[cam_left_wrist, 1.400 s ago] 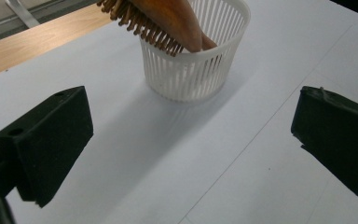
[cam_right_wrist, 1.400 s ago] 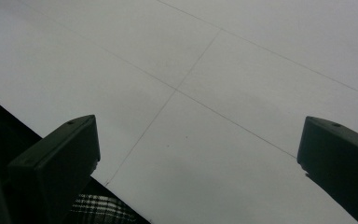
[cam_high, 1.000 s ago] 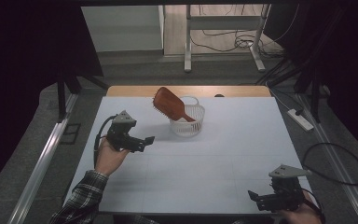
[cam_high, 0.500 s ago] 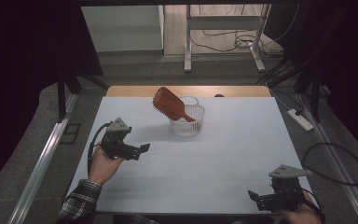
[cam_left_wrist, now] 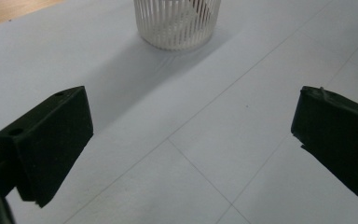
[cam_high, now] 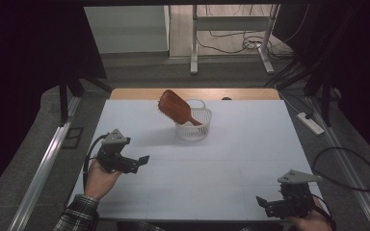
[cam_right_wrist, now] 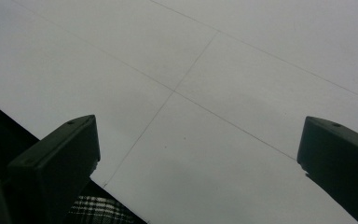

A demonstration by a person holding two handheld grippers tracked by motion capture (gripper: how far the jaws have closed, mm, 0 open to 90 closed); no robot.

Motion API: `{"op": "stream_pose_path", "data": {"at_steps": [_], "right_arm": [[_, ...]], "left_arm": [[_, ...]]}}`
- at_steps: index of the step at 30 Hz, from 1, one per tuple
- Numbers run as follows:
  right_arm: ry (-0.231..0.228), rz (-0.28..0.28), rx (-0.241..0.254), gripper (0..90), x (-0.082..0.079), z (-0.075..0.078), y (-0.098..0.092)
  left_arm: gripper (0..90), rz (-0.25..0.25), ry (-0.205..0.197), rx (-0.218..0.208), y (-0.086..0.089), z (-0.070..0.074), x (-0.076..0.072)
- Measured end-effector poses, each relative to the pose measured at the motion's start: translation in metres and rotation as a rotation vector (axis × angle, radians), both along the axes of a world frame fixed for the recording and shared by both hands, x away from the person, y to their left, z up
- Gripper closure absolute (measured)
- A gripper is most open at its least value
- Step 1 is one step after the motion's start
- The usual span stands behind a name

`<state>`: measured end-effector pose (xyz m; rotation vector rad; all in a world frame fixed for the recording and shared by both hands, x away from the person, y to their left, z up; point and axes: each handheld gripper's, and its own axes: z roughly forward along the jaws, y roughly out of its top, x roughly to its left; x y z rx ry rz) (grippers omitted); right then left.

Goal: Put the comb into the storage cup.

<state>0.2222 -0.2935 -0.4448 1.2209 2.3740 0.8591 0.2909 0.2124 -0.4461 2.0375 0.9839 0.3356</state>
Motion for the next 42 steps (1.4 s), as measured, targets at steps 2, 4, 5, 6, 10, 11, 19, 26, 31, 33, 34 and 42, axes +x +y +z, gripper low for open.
{"op": "stream_pose_path", "data": {"at_steps": [2,4,5,6,10,11,19,26,31,33,34,42], "right_arm": [[-0.001,0.001,0.000,0.0,0.000,0.000,0.000],[-0.001,0.000,-0.001,0.0,0.000,0.000,0.000],[-0.001,0.000,-0.001,0.0,0.000,0.000,0.000],[-0.001,0.000,0.000,0.0,0.000,0.000,0.000],[-0.002,-0.002,0.001,0.0,0.000,0.000,0.000],[-0.003,-0.002,0.001,0.0,0.000,0.000,0.000],[-0.004,-0.003,-0.001,0.0,0.000,0.000,0.000],[-0.004,-0.003,-0.003,0.0,0.000,0.000,0.000],[-0.005,-0.003,-0.003,0.0,0.000,0.000,0.000],[-0.006,-0.004,-0.004,0.0,0.000,0.000,0.000],[-0.007,-0.005,-0.002,0.0,-0.001,0.000,0.000],[-0.012,-0.009,-0.001,0.0,-0.001,0.001,0.000]], "left_arm": [[0.0,0.002,0.003,0.001,0.002,0.000,-0.003],[0.0,0.003,0.007,-0.004,0.004,-0.001,-0.006],[0.0,0.003,0.007,-0.004,0.004,-0.001,-0.006],[0.0,0.002,0.006,-0.003,0.005,-0.001,-0.007],[0.0,0.009,0.003,0.000,0.008,-0.001,-0.012],[0.0,0.009,0.002,0.007,0.009,-0.001,-0.015],[0.0,0.021,0.001,0.025,0.014,-0.003,-0.026],[0.0,0.032,0.002,0.039,0.019,-0.005,-0.036],[0.0,0.038,0.004,0.049,0.023,-0.007,-0.043],[0.0,0.043,0.005,0.051,0.025,-0.008,-0.046],[0.0,0.045,0.007,0.053,0.026,-0.009,-0.047],[0.0,0.059,0.011,0.085,0.030,-0.013,-0.060]]}}
